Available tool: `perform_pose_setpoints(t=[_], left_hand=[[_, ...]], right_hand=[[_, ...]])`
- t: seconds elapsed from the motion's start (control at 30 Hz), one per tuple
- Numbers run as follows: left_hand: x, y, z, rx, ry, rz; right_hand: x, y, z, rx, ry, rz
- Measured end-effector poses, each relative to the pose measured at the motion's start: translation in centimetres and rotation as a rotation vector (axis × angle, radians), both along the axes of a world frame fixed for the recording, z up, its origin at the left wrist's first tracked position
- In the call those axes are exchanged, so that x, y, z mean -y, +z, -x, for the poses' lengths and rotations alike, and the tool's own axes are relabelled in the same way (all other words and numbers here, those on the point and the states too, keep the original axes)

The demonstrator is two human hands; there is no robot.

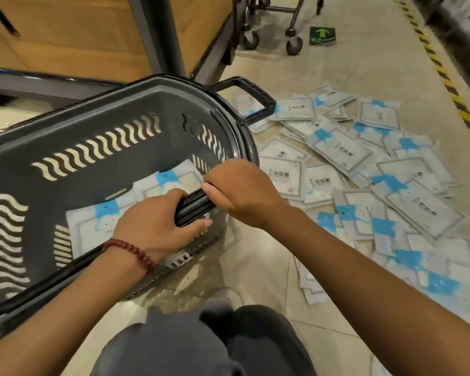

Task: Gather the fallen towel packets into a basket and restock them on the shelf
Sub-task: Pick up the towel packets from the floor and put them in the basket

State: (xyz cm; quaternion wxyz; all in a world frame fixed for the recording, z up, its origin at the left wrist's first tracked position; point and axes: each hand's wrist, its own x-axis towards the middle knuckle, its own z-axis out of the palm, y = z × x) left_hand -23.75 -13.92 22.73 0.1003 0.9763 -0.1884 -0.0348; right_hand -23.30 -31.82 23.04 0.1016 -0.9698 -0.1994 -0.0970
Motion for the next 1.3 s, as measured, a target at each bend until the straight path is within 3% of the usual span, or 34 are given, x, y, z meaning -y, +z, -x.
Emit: perform_pose_setpoints(t=[0.07, 0.2, 0.3, 0.43, 0.57, 0.67, 0.77, 0.93, 1.07, 1.2, 1.3], left_hand=[[1.4, 0.9, 0.8, 0.076, -0.068, 0.135], [6.1, 2.2, 1.7, 0.27, -0.332, 0.304], [10.0, 0.4, 2.4, 0.088, -0.399, 0.283], [13.8, -5.5, 2.5, -0.302, -0.481, 0.096], [16.7, -12.7, 1.7, -0.375, -0.582, -0.308], [17.7, -17.4, 1.5, -0.437, -0.587, -0.429], [18.1, -21.2, 1.1, -0.51, -0.516, -0.355], [17.6, -25.8, 0.9, -0.542, -0.394, -0.27], [17.4, -28.1, 1.2, -0.612, -0.255, -0.15], [17.1, -29.5, 1.2, -0.669, -0.113, -0.008], [16.5, -30.3, 1.2, -0.671, -0.021, 0.073]], right_hand=[[1.9, 0.6, 1.6, 0.023, -0.072, -0.22], [9.0, -1.6, 6.5, 0.022, -0.5, -0.46], [14.1, -5.8, 12.0, -0.19, -0.796, -0.513], [17.3, -11.8, 19.8, -0.413, -1.052, -0.502], [17.0, -17.8, 22.5, -0.505, -1.15, -0.558], [16.1, -21.7, 21.1, -0.543, -1.146, -0.614], [16.5, -25.1, 18.6, -0.591, -1.018, -0.579], [15.2, -29.8, 17.5, -0.746, -0.877, -0.161], [12.5, -30.5, 17.4, -0.647, -0.795, -0.243], [13.9, -30.5, 15.5, -0.533, -1.112, -0.281], [14.9, -31.3, 14.6, -0.637, -1.333, -0.253]])
